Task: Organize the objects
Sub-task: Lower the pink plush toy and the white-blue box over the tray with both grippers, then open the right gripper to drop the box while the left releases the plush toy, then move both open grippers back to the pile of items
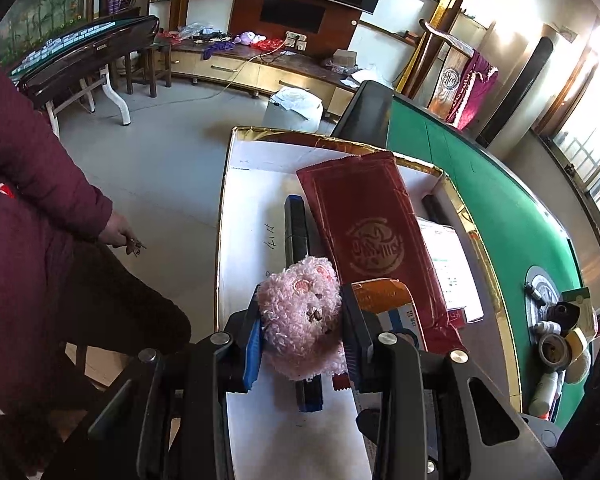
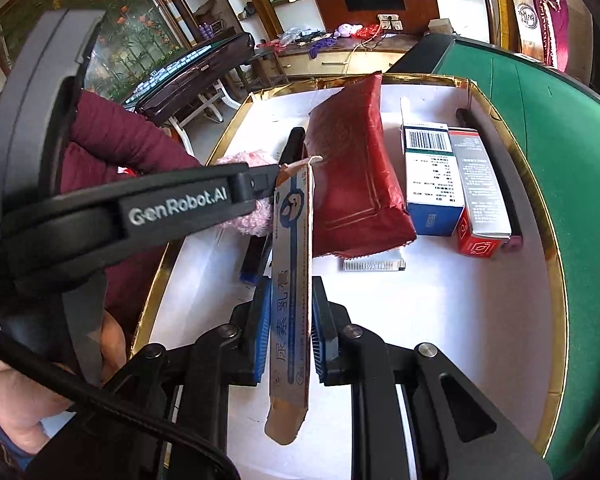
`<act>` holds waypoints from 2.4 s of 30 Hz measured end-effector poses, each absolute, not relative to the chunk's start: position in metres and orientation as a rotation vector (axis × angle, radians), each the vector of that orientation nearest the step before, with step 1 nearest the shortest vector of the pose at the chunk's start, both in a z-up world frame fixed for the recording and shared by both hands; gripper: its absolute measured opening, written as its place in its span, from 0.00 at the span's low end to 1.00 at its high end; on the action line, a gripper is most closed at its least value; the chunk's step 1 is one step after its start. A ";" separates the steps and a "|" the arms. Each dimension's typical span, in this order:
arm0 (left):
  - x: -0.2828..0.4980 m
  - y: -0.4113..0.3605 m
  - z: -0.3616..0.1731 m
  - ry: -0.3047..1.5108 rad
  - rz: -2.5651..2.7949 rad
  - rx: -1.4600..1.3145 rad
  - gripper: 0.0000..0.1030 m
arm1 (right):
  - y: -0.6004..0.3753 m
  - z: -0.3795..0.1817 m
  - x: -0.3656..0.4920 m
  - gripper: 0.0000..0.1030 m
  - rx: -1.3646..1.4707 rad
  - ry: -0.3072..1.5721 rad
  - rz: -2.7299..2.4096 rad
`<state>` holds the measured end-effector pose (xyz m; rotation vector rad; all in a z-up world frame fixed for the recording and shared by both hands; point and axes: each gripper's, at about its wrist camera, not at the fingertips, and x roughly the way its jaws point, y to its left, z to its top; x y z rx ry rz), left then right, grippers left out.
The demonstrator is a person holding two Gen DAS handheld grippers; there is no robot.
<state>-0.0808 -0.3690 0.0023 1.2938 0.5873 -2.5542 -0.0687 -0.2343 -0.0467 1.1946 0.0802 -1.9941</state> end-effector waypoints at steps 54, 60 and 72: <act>-0.024 -0.257 0.084 0.017 -2.784 0.544 0.54 | 0.032 0.017 -0.032 0.43 0.857 0.076 -2.448; -0.038 -0.152 0.076 0.001 -3.096 0.958 0.67 | 0.114 -0.008 -0.061 0.43 0.964 -0.170 -2.494; -0.088 -0.049 0.006 -0.258 -3.016 1.570 0.52 | 0.145 -0.001 -0.066 0.51 0.968 -0.439 -2.406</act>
